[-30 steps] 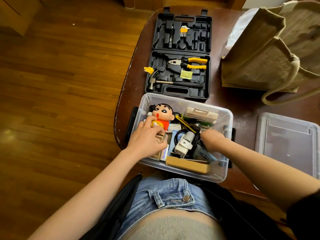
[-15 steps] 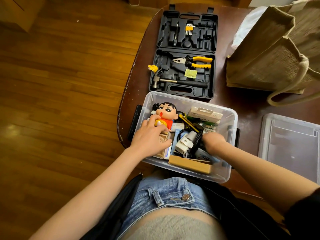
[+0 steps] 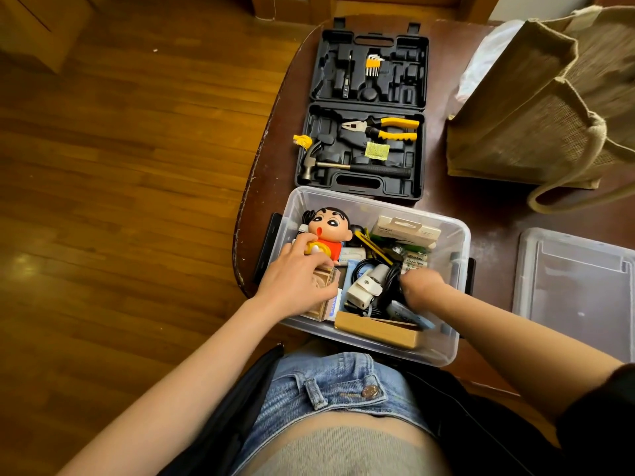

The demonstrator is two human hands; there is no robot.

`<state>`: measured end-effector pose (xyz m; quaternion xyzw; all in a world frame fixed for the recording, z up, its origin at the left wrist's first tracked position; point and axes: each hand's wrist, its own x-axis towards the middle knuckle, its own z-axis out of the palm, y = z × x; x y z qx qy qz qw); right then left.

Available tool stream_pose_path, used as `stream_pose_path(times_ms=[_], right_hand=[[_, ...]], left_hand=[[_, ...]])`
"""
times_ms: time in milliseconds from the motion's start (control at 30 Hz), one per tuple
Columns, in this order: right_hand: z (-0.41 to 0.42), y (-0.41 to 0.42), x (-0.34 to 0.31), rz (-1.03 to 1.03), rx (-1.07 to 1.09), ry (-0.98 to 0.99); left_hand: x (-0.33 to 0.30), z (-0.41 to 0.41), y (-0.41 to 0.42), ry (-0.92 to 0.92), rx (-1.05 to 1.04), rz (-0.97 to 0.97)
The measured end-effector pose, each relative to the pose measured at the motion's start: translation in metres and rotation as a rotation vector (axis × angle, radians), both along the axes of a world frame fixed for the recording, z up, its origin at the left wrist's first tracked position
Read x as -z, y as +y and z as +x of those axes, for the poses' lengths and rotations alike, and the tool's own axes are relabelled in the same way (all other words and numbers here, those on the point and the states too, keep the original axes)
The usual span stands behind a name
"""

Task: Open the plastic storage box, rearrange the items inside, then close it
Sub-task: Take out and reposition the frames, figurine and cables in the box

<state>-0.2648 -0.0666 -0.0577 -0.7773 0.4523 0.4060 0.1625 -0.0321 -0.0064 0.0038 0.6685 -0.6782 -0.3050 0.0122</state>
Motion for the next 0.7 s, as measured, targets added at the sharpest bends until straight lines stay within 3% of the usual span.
stream_pose_path(times_ms=[333,700], right_hand=[[0.0010,0.0063,0.0042,-0.153,-0.049,0.029],[-0.0006,0.0047,0.0080,-0.104,0.014,-0.081]], left_hand=[[-0.0034,0.0006,0.0019,0.035,-0.014,-0.005],[-0.0097,-0.0015,0.0058,0.072,-0.040,0.013]])
